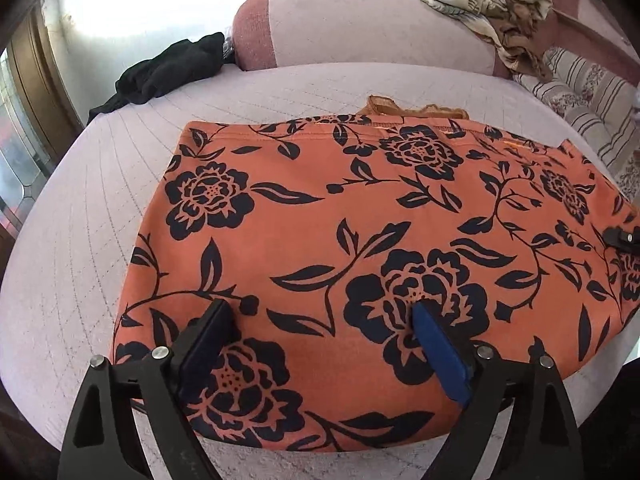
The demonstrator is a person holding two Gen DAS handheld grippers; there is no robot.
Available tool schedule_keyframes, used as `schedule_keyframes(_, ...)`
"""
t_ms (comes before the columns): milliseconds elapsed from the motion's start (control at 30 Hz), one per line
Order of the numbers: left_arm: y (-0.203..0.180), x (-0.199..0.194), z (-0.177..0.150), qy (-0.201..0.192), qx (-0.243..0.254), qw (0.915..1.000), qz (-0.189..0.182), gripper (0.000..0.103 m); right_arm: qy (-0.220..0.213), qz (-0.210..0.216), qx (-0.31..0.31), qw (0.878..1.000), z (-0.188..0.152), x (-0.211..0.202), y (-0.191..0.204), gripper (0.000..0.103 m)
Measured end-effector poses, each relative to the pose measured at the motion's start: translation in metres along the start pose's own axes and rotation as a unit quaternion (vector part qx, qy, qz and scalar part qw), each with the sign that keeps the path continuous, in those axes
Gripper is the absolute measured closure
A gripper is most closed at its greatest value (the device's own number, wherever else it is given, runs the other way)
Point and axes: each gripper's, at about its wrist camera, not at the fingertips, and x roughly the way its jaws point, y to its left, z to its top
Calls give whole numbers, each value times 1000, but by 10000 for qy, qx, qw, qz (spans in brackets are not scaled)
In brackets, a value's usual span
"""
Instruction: Fold small clothes
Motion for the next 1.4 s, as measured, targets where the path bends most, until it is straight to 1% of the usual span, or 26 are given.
schedule_keyframes(67,15,-9,0,35,-154,9997,-211,14,-235,-78,-364,9990,4,-16,25,86)
schedule_keyframes(100,27,-19,0,-56,-364,9990,-258,15,-373,-82,-583,9976,5,-25,42,86)
schedule_keyframes(200,89,-63,0,-665,-1185,9902,-324,15,-777,94,-1422,9867,-1,-56,111,86)
schedule_keyframes(267,139,-95,-4,-1025,-1771,9787,-136,15,-920,240,-2031,9745,-13,-69,165,86)
schedule_keyframes(367,214,-125,-29,-1356,-2773,9507,296,15,-873,419,-2898,9522,-44,-64,244,86)
schedule_keyframes(433,257,-125,-52,-1299,-3379,9300,643,15,-560,484,-3314,9406,-72,-39,284,86)
schedule_keyframes(500,287,-117,-72,-1085,-3852,9123,870,17,186,344,-3703,9281,-106,12,313,86)
schedule_keyframes(533,297,-113,-76,-923,-4036,9064,837,17,631,177,-3859,9202,-126,47,320,86)
schedule_keyframes(567,303,-113,-79,-918,-4107,9043,714,17,1037,-33,-3959,9124,-142,76,321,85)
schedule_keyframes(600,304,-117,-81,-1029,-4041,9062,703,17,979,-152,-4029,9099,-153,90,321,85)
schedule_keyframes(633,303,-123,-82,-1118,-3912,9098,816,17,779,-215,-4099,9085,-155,84,326,85)
schedule_keyframes(700,299,-125,-80,-1187,-3662,9184,913,17,809,-39,-3942,9155,-145,69,330,86)
schedule_keyframes(767,293,-120,-75,-1114,-3550,9246,819,17,788,56,-3832,9203,-130,56,330,86)
schedule_keyframes(833,288,-115,-72,-1100,-3546,9254,762,17,599,211,-3649,9289,-119,40,333,86)
schedule_keyframes(900,287,-107,-68,-1091,-3569,9250,710,17,389,279,-3628,9306,-119,28,341,86)
schedule_keyframes(933,287,-103,-67,-1073,-3574,9250,710,17,389,338,-3650,9296,-124,29,344,86)
schedule_keyframes(967,286,-101,-66,-1063,-3560,9257,712,17,477,411,-3687,9274,-132,35,346,82)
schedule_keyframes(1000,284,-98,-64,-1052,-3523,9272,711,17,722,447,-3767,9224,-144,51,347,72)
schedule_keyframes(1033,281,-94,-60,-1042,-3463,9294,743,17,1071,440,-3832,9164,-155,70,345,60)
schedule_keyframes(1067,277,-92,-57,-1051,-3374,9321,799,17,1256,514,-3916,9101,-166,80,343,39)
schedule_keyframes(1100,275,-92,-55,-1076,-3284,9347,830,17,894,604,-4108,9053,-173,70,345,27)
schedule_keyframes(1133,273,-92,-54,-1108,-3213,9368,832,17,715,680,-4235,9005,-180,60,348,22)
schedule_keyframes(1167,272,-93,-54,-1134,-3176,9377,833,17,739,794,-4233,8995,-184,53,349,19)
schedule_keyframes(1267,271,-94,-55,-1159,-3206,9378,657,17,826,1177,-4011,9047,-180,32,340,19)
schedule_keyframes(1333,268,-94,-54,-1158,-3177,9403,386,17,791,1452,-3705,9140,-172,18,330,19)
schedule_keyframes(1400,258,-95,-51,-1177,-3068,9445,-52,17,742,1650,-3341,9250,-161,3,308,19)
